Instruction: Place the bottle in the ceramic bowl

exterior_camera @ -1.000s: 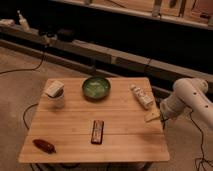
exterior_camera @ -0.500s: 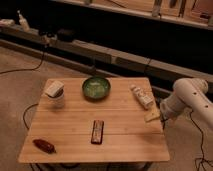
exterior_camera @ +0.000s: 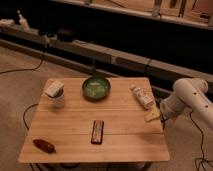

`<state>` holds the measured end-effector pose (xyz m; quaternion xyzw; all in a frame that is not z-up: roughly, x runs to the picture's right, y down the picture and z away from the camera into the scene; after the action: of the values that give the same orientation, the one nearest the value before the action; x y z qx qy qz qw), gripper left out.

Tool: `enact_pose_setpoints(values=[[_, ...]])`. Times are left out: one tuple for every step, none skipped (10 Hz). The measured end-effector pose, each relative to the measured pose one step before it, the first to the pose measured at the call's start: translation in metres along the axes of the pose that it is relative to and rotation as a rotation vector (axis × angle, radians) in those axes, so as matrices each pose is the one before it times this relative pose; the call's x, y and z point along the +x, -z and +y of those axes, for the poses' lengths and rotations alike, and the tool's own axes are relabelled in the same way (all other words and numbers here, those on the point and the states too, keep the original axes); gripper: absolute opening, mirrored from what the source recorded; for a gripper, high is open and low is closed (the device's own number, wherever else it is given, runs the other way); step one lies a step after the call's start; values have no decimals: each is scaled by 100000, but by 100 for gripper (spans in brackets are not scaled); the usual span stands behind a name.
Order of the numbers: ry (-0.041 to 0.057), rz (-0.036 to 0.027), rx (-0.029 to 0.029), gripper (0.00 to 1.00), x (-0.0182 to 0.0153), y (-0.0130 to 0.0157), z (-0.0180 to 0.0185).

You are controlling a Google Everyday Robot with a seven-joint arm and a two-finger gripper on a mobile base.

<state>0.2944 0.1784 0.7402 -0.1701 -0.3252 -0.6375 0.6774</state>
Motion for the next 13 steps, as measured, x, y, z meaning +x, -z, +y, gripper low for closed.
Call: enact_pose_setpoints(values=[[1, 0, -3, 80, 0, 1, 0], [0, 1, 2, 80, 0, -1, 1], [2, 1, 0, 80, 0, -1, -1], [1, -2, 2, 80, 0, -1, 0], [50, -34, -408, 80, 32, -33, 85], [159, 429, -1387, 80, 232, -10, 301], [1427, 1191, -2443, 80, 600, -122, 475], [4484, 3789, -4766, 80, 1700, -116, 577], [5242, 4598, -3861, 80, 1835, 21, 203], [4692, 5844, -2989, 80, 1666, 180, 356], [5213, 7295, -795, 80, 1832, 226, 18], [3709, 7276, 1788, 80, 1528, -81, -263], [2677, 5992, 1012, 80, 1196, 41, -17]])
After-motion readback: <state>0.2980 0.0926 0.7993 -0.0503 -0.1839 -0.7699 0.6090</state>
